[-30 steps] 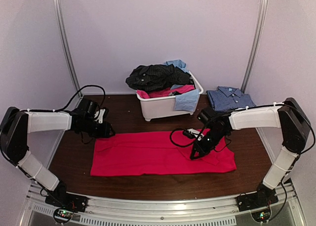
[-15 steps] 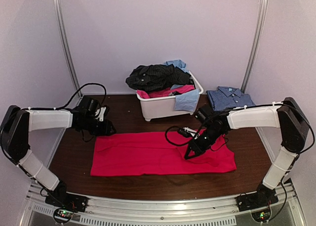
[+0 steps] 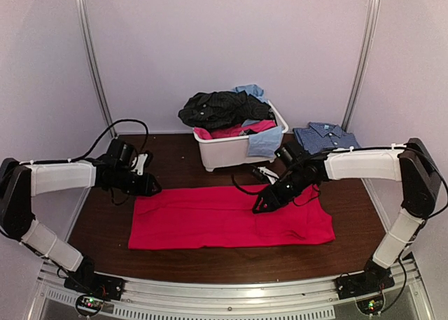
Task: Fold and stack the mixed laundry pile
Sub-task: Smooth out the rectangle-folded T-shirt at the center of the board.
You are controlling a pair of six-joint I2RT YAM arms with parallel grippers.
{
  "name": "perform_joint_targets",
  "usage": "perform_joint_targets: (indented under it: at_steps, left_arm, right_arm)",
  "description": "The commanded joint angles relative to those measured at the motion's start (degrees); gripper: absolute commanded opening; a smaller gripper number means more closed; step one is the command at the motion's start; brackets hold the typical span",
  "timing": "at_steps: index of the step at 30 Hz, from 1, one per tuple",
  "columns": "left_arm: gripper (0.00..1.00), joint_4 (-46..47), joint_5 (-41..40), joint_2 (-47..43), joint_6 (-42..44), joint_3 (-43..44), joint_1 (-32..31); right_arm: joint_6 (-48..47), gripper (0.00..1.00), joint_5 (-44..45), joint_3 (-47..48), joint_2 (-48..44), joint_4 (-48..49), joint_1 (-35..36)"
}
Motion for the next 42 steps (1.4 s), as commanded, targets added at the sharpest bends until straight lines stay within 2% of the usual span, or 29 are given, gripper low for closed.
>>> perform_joint_targets:
  at_steps: [1,6,12,17,26,38,42]
  left_arm:
    - [0.34,-0.81,-2.94,-3.24,-4.19,-2.73,-0.19]
    - [0.38,0.62,-2.88,-3.41,-10.64,-6.02,-0.19]
    - [0.38,-0.45,-3.55,-3.74,-12.41,-6.07,-0.1]
    - [0.39,-2.46,-4.02,-3.26,-11.94,-5.8,1.02]
    - [0.4,-2.88,-4.15,-3.48,-11.84,-6.72,3.22]
    - [0.39,-3.82,-6.64,-1.31,-12.81,-7.58,4.95]
    - [0.41,-4.98,-7.31,-2.0,-13.84,-8.19,5.0]
  right_arm:
    - [1.54,0.41,4.07,6.87,1.1,9.5,0.82]
    - [-4.42,0.35,12.65,13.53,8.22,5.86,3.24]
    - [-9.09,0.29,18.23,14.55,12.26,5.42,5.29]
    - [-14.28,0.34,23.33,14.73,15.3,4.35,7.07]
    - [-18.13,0.31,30.59,16.33,19.27,2.33,8.33]
    - [-18.2,0.01,34.46,17.97,18.9,0.21,9.12]
    - [-17.84,0.0,35.36,18.13,18.33,-0.4,9.17]
